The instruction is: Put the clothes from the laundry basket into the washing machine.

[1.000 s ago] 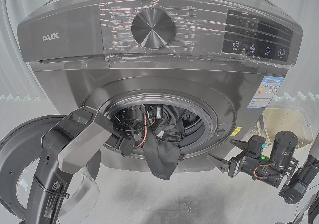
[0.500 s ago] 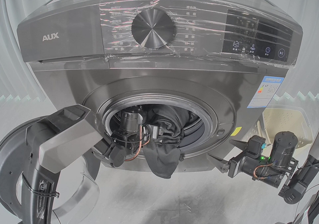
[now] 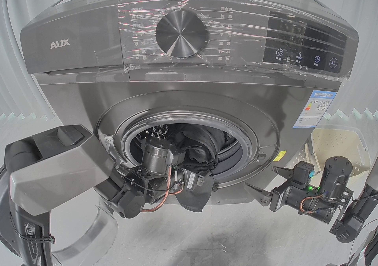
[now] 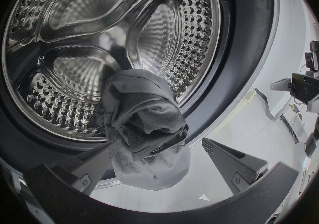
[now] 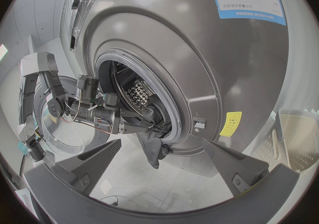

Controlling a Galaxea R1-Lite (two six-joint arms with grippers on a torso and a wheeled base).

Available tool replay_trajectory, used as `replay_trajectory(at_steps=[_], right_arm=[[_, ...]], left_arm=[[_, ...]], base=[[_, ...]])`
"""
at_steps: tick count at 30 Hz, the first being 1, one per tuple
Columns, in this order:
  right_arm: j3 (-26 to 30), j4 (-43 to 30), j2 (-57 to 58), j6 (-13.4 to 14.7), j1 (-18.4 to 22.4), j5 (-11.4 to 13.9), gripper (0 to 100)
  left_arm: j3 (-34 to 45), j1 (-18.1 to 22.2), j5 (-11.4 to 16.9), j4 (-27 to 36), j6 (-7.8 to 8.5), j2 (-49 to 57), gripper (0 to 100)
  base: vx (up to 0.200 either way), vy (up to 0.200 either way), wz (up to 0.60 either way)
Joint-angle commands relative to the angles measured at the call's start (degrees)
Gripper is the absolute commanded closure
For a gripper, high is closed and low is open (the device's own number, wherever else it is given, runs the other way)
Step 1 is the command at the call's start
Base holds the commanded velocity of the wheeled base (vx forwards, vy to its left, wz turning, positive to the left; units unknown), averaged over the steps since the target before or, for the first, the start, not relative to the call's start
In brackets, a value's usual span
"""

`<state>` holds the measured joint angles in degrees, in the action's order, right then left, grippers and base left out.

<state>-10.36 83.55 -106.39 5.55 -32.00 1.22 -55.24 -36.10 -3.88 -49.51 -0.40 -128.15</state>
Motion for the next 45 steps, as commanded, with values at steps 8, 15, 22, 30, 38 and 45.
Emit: replay_trajectory(at_steps=[8, 15, 22, 30, 38, 45], right_arm=[[0.2, 0.0, -0.1, 0.0, -0.1, 0.0, 0], [0.2, 0.0, -0.1, 0.1, -0.1, 0.0, 0], [0.2, 0.0, -0.1, 0.1, -0.1, 0.0, 0], [0.2, 0.1, -0.5, 0.1, -0.2, 0.0, 0], [0.1, 0.1, -0.6, 0.1, -0.2, 0.0, 0], [0.2, 0.1, -0.8, 0.1, -0.2, 0.0, 0]], left_arm=[[-9.3, -0.5, 2.2, -2.3, 0.05, -7.7, 0], [-16.1, -0.2, 1.5, -3.1, -0.13, -12.7, 0], [-20.0, 0.7, -0.3, -3.8, -0.21, -15.0, 100], [-31.4, 3.4, -6.8, -5.5, -1.53, -18.5, 100], [-37.8, 6.5, -8.5, -5.8, -3.20, -20.3, 100], [-37.3, 6.8, -8.5, -6.0, -3.20, -20.1, 0]], base=[[0.000, 0.000, 0.00], [0.000, 0.000, 0.00], [0.000, 0.000, 0.00], [0.000, 0.000, 0.00], [0.000, 0.000, 0.00], [0.000, 0.000, 0.00]])
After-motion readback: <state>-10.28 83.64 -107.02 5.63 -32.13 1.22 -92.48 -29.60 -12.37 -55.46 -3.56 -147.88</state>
